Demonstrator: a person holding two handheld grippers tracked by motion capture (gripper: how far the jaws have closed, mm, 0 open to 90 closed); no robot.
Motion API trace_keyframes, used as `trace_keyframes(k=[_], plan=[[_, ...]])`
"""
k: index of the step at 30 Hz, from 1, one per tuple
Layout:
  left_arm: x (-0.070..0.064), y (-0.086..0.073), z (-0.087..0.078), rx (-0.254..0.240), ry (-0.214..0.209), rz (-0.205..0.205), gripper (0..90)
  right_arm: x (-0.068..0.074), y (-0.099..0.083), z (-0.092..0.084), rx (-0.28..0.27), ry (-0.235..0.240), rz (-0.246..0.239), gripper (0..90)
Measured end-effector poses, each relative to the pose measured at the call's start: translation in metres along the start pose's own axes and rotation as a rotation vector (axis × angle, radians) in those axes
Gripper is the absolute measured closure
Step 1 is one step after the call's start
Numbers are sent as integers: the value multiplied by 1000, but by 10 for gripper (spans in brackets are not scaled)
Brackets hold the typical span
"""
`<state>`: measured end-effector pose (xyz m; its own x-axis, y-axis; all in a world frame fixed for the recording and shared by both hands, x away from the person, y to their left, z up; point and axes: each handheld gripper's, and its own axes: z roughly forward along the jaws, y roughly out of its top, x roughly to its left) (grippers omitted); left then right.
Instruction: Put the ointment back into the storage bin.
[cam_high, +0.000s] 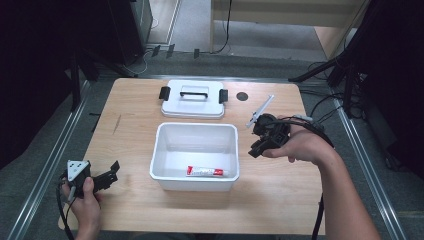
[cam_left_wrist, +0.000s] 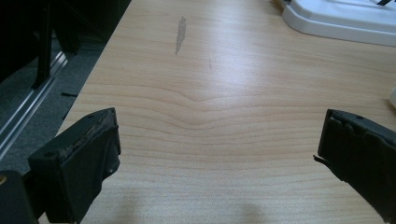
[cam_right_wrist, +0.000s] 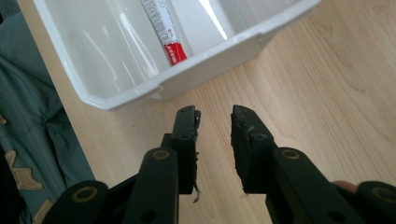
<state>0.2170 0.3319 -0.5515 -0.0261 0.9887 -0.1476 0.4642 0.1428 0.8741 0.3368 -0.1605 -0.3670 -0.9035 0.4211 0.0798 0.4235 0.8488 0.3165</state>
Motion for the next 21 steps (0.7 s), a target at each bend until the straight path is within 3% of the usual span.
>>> trace_keyframes(k=[15,21], plan=[[1,0,0,1,-1,-5,0,-13,-52,21,4,-42,132,483],[1,0,0,-1,-1,-3,0,-20,-75,35,-32,-74,205,393]])
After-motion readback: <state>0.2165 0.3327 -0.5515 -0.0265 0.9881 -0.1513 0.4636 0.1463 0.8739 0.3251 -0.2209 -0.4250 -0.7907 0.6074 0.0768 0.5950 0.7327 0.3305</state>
